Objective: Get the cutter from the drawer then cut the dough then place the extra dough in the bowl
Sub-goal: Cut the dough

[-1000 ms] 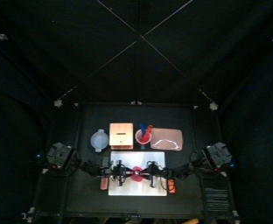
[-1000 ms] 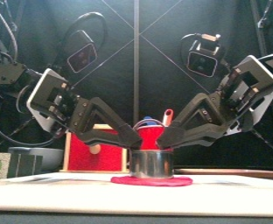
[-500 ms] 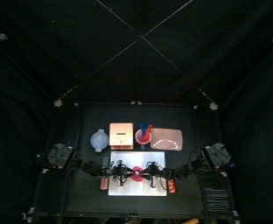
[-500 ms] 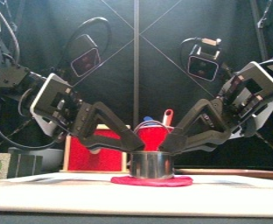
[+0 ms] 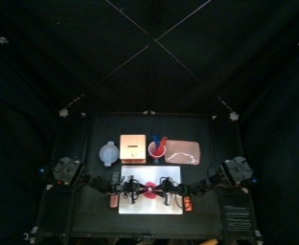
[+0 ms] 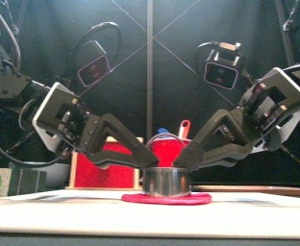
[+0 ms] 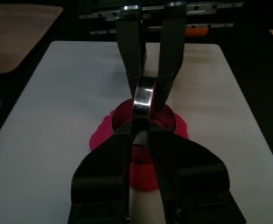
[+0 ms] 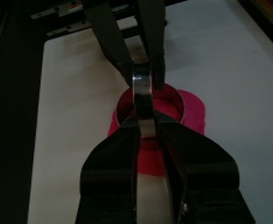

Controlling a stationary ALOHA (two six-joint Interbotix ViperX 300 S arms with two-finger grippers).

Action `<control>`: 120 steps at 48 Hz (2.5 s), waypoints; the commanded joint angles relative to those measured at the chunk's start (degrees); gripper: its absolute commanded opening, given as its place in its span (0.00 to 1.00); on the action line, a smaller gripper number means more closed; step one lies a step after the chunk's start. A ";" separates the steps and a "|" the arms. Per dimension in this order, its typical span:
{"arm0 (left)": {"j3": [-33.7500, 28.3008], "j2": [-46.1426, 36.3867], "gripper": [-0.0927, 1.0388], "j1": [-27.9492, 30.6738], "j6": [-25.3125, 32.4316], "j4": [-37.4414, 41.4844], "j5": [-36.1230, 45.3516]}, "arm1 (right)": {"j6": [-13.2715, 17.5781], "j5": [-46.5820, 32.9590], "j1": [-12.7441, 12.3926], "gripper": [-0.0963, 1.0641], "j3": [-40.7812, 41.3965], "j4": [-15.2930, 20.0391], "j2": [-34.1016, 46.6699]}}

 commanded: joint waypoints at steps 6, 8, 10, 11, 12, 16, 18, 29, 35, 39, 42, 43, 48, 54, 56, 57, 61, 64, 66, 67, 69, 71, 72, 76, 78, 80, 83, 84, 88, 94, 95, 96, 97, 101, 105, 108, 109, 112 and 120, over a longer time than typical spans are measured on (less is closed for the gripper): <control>0.18 1.14 0.58 -2.37 -0.97 0.26 2.99 | 0.44 3.96 -0.88 0.52 -0.18 0.35 3.08; 0.18 1.14 0.58 -2.29 -0.97 0.00 3.25 | 0.44 4.13 -1.05 0.52 -0.18 0.18 3.08; 0.18 1.14 0.58 -2.11 -0.97 -0.35 3.87 | 0.44 4.13 -1.05 0.52 -0.18 0.18 3.25; 0.18 1.14 0.58 -2.11 -0.97 -0.53 4.22 | 0.44 4.13 -1.14 0.52 -0.18 0.18 3.34; 0.18 1.14 0.58 -2.11 -0.97 -0.88 4.75 | 0.44 4.22 -1.23 0.52 -0.18 0.09 3.43; 0.26 1.14 0.58 -2.11 -0.97 -1.32 5.54 | 0.44 4.31 -1.23 0.52 -0.18 0.09 3.87; 0.18 1.14 0.58 -2.11 -0.97 -1.41 5.63 | 0.44 4.31 -1.32 0.52 -0.18 0.18 4.04; 0.18 1.14 0.58 -1.76 -0.97 -2.20 6.42 | 0.44 4.92 -1.85 0.52 -0.35 0.18 4.75; 0.18 1.14 0.58 -1.76 -0.97 -2.55 6.94 | 0.44 5.54 -2.29 0.52 -0.35 0.00 4.92; 0.18 0.97 0.58 -1.67 -0.97 -2.81 7.03 | 0.35 5.89 -2.72 0.52 -0.35 -0.09 4.92; 0.18 0.79 0.58 -1.67 -0.97 -2.90 7.03 | 0.35 5.98 -2.99 0.52 -0.35 -0.44 4.92; 0.18 0.79 0.58 -1.67 -0.97 -2.90 7.03 | 0.35 5.98 -3.16 0.52 -0.35 -0.53 4.92; 0.18 0.62 0.58 -1.49 -0.97 -2.90 7.12 | 0.35 6.06 -3.78 0.52 -0.35 -1.05 4.92; -0.09 0.53 0.58 -0.97 -0.97 -2.90 8.61 | 0.35 6.15 -4.13 0.52 -0.35 -1.67 5.01; -0.09 0.53 0.58 -0.88 -0.88 -2.90 9.14 | 0.35 6.15 -4.31 0.52 -0.35 -1.85 5.10; -0.18 0.53 0.58 -0.79 -0.88 -2.90 9.40 | 0.35 6.15 -4.31 0.52 -0.26 -1.93 5.19; -0.18 0.62 0.58 -0.79 -0.88 -2.81 10.02 | 0.35 6.15 -4.31 0.52 -0.26 -1.93 5.63; -0.18 0.62 0.58 -0.70 -0.88 -2.90 10.11 | 0.44 6.33 -4.39 0.52 -0.26 -1.93 6.06; -0.18 0.62 0.58 -0.79 -0.88 -2.90 10.28 | 0.44 6.42 -4.39 0.52 -0.35 -2.02 6.24; -0.18 0.62 0.58 -0.70 -0.88 -2.90 10.37 | 0.44 6.59 -4.48 0.52 -0.35 -1.93 6.33; -0.18 0.53 0.58 -0.79 -0.88 -2.90 10.63 | 0.44 6.77 -4.39 0.52 -0.35 -2.02 6.42; -0.18 0.62 0.58 -0.70 -0.88 -2.90 10.90 | 0.44 7.03 -4.39 0.52 -0.35 -1.93 6.50; -0.18 0.62 0.58 -0.70 -0.88 -2.90 10.90 | 0.44 7.21 -4.48 0.52 -0.35 -2.02 6.50; -0.26 0.53 0.58 -0.70 -0.79 -2.90 10.99 | 0.44 7.65 -4.48 0.52 -0.35 -2.02 6.42; -0.35 0.53 0.58 -0.70 -0.70 -2.90 10.99 | 0.44 8.00 -4.48 0.52 -0.35 -2.02 6.42; -0.35 0.53 0.58 -0.70 -0.70 -2.90 10.99 | 0.44 8.26 -4.48 0.52 -0.35 -2.02 6.42; -0.35 0.53 0.58 -0.70 -0.70 -2.81 10.99 | 0.44 8.96 -4.48 0.52 -0.35 -2.02 6.42; -0.35 0.62 0.58 -0.70 -0.70 -2.81 10.99 | 0.44 9.14 -4.57 0.52 -0.35 -1.85 6.33; -0.35 0.62 0.58 -0.70 -0.70 -2.81 10.99 | 0.44 9.67 -4.66 0.52 -0.26 -1.85 6.24; -0.35 0.53 0.58 -0.70 -0.70 -2.81 11.16 | 0.35 10.28 -5.27 0.52 -0.09 -1.93 6.06; -0.35 0.53 0.58 -0.70 -0.70 -2.81 11.16 | 0.35 10.28 -5.36 0.52 0.00 -2.02 6.06; -0.35 0.53 0.58 -0.70 -0.70 -2.90 11.16 | 0.26 10.37 -5.54 0.52 0.00 -2.02 6.06; -0.35 0.44 0.58 -0.70 -0.62 -2.90 11.16 | 0.26 10.37 -5.62 0.52 -0.09 -2.02 6.06; -0.35 0.44 0.58 -1.05 -0.70 -2.90 11.34 | 0.00 10.55 -6.24 0.52 0.26 -2.20 6.06; -0.35 0.26 0.58 -1.41 -0.62 -2.90 11.51 | 0.00 10.63 -6.86 0.52 0.62 -2.64 5.89; -0.35 0.00 0.58 -1.58 -0.53 -2.90 11.51 | 0.00 10.90 -7.56 0.52 0.88 -3.25 5.71; -0.35 -0.18 0.58 -1.76 -0.44 -2.90 11.51 | 0.00 10.99 -7.65 0.52 0.97 -3.43 5.63; -0.35 -0.53 0.58 -1.93 -0.44 -2.81 11.51 | 0.00 11.34 -8.17 0.52 1.14 -4.04 5.36; -0.26 -1.23 0.58 -2.55 -0.44 -2.90 11.51 | 0.00 11.87 -9.14 0.52 1.23 -5.10 5.01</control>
